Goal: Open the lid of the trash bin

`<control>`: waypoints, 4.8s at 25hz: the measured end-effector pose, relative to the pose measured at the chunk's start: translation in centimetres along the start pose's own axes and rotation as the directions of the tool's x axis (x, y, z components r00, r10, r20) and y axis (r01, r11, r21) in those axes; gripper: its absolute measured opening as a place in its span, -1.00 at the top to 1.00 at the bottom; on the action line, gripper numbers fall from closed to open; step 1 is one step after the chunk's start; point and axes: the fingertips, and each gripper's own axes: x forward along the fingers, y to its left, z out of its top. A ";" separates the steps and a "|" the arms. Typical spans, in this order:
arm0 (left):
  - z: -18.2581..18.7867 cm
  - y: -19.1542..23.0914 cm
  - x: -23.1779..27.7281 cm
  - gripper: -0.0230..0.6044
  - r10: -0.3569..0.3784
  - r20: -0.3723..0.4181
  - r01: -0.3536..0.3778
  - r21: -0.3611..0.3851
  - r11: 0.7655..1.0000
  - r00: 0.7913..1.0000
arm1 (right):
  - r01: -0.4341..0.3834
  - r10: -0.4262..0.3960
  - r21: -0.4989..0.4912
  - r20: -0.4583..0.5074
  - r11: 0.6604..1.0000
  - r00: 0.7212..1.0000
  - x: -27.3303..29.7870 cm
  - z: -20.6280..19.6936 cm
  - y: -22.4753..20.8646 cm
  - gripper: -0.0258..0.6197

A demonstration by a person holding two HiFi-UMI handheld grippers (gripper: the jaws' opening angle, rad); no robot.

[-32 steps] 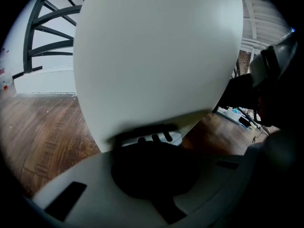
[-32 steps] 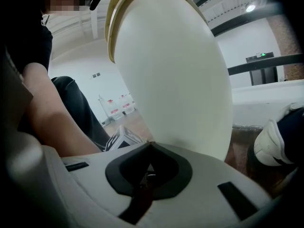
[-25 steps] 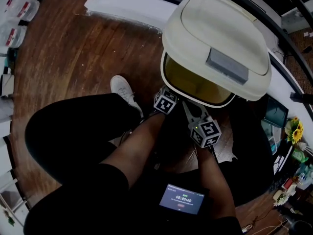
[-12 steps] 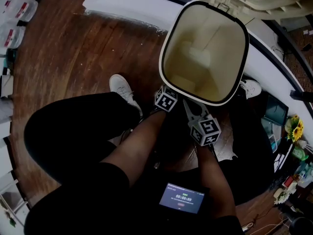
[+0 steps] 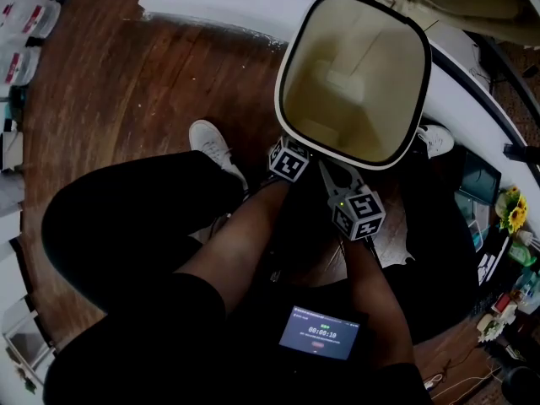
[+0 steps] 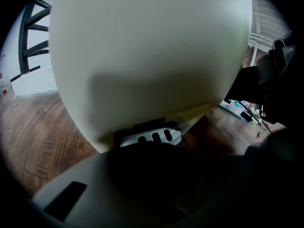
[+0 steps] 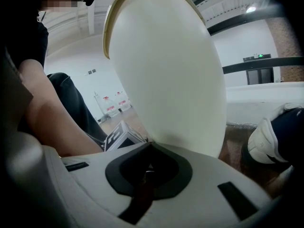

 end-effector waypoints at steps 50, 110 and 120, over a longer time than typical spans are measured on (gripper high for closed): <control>1.8 -1.0 -2.4 0.81 0.018 0.078 -0.020 0.031 0.999 0.997 | -0.002 0.002 0.003 -0.033 1.000 0.999 -0.6 -0.7 1.0 0.86; 17.6 -21.3 -50.5 0.80 -0.458 0.620 0.153 0.481 0.863 0.636 | -0.047 0.213 -0.391 0.394 0.919 0.894 -24.9 22.8 26.6 0.86; 17.4 -21.0 -50.3 0.80 -0.462 0.614 0.157 0.485 0.860 0.640 | -0.057 0.217 -0.385 0.385 0.921 0.897 -24.5 22.4 26.6 0.86</control>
